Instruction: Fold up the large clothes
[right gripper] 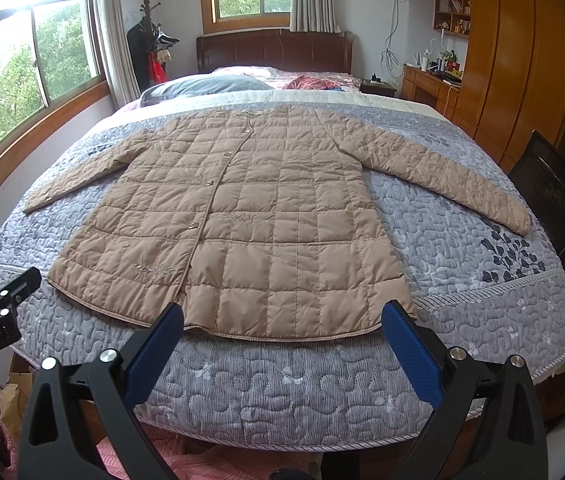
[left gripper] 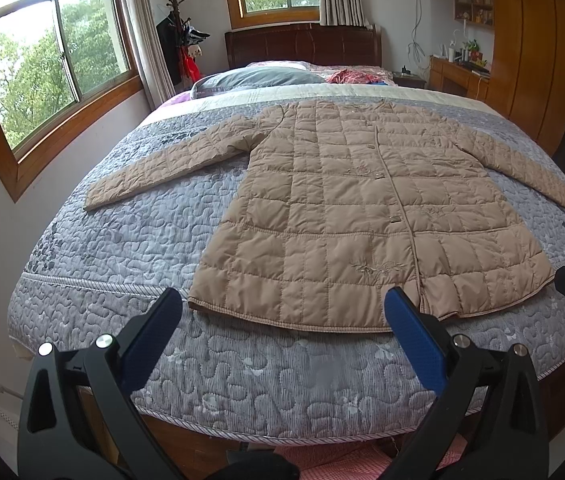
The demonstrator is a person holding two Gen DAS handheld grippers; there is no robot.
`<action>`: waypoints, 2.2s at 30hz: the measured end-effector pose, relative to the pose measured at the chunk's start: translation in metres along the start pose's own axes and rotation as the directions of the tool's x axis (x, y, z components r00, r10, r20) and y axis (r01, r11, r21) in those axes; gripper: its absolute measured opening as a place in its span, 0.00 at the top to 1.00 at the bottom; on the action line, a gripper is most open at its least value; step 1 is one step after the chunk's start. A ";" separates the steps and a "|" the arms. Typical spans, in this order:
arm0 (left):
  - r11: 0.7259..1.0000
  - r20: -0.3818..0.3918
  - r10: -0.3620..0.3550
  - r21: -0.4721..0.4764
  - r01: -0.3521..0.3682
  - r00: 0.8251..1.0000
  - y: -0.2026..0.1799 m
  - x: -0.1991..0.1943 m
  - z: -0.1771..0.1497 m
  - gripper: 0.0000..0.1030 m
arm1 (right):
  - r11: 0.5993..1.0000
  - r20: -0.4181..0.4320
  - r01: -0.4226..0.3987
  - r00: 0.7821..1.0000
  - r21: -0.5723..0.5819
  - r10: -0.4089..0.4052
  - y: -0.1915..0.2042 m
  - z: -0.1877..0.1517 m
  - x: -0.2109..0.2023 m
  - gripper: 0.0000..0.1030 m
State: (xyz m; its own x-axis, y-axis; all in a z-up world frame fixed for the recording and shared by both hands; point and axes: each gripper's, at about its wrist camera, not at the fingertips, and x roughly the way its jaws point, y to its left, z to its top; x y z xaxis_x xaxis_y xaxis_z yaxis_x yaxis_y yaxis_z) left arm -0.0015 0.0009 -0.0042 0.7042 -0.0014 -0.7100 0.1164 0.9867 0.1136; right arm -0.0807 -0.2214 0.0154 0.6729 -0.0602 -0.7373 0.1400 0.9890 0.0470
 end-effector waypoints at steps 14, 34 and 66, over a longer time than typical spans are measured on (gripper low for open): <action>1.000 0.000 0.000 0.000 0.000 1.000 0.002 0.000 0.002 0.03 | 1.000 -0.001 -0.003 1.000 -0.003 0.003 0.002 0.001 0.001 0.04; 0.997 -0.041 -0.071 -0.018 0.070 0.997 0.012 0.009 -0.002 0.03 | 0.998 -0.049 -0.054 0.997 -0.018 0.053 -0.004 0.008 0.004 0.04; 0.933 -0.303 -0.317 0.070 0.353 0.898 -0.210 0.322 0.234 0.08 | 0.722 -0.320 0.312 0.938 0.617 -0.132 -0.493 0.103 0.209 0.16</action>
State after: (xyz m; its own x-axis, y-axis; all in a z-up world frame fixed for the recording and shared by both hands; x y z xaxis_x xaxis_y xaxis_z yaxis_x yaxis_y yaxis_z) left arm 0.3646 -0.2450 -0.0944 0.3832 -0.2649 -0.8849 0.4060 0.9088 -0.0963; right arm 0.0655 -0.7354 -0.0924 0.3804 -0.1443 -0.9135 0.7596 0.6122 0.2196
